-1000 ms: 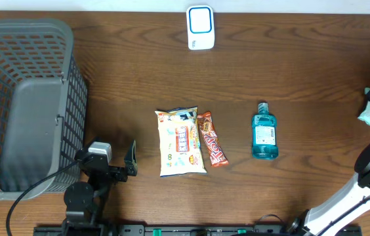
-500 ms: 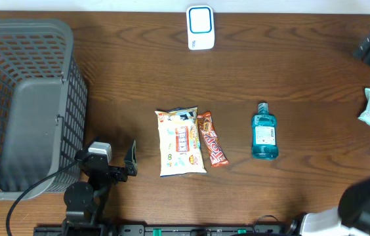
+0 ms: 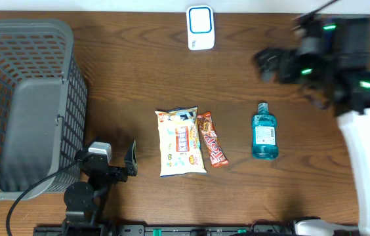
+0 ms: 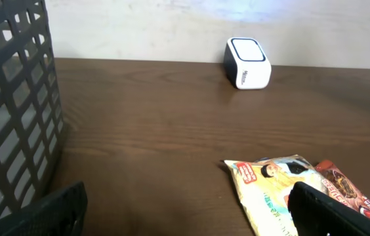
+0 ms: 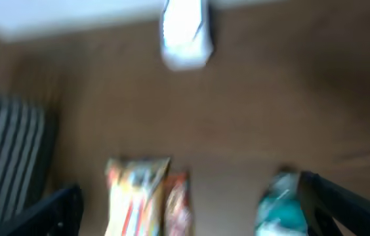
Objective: Scan the item barcode
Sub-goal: 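Move the right gripper back toward the table center, then lower the right gripper onto the red TOP chocolate bar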
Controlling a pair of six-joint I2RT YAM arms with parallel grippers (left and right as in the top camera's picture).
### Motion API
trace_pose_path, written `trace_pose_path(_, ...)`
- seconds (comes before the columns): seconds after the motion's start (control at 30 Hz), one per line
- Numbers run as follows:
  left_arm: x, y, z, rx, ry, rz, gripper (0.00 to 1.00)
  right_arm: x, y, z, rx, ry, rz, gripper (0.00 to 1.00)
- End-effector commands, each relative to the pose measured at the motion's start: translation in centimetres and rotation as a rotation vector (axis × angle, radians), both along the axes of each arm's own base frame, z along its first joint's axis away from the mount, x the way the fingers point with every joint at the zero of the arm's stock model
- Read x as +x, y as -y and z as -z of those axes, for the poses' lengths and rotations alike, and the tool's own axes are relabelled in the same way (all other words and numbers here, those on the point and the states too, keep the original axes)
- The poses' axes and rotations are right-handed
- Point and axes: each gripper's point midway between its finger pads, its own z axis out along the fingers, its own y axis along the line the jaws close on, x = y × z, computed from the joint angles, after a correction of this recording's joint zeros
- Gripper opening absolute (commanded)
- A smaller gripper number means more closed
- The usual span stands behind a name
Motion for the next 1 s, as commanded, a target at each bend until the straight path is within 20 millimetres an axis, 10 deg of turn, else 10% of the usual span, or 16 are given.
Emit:
trace_pose_path(0.0, -0.1, -0.1, 1.2, 0.015, -0.032, -0.003, 0.98, -3.1, -5.7, 6.7, -0.03, -0.196, -0.192, 0.99)
trace_pose_path(0.3, -0.1, -0.1, 1.2, 0.015, -0.032, -0.003, 0.98, -8.0, -9.4, 22.5, -0.429, -0.496, -0.19, 0.96)
trace_pose_path(0.63, -0.1, -0.1, 1.2, 0.015, -0.032, -0.003, 0.98, -10.4, -10.8, 27.3, -0.642, -0.526, -0.22, 0.8)
trace_pose_path(0.97, -0.1, -0.1, 1.2, 0.015, -0.032, -0.003, 0.98, -10.8, -10.8, 27.9, -0.75, -0.481, -0.185, 0.79)
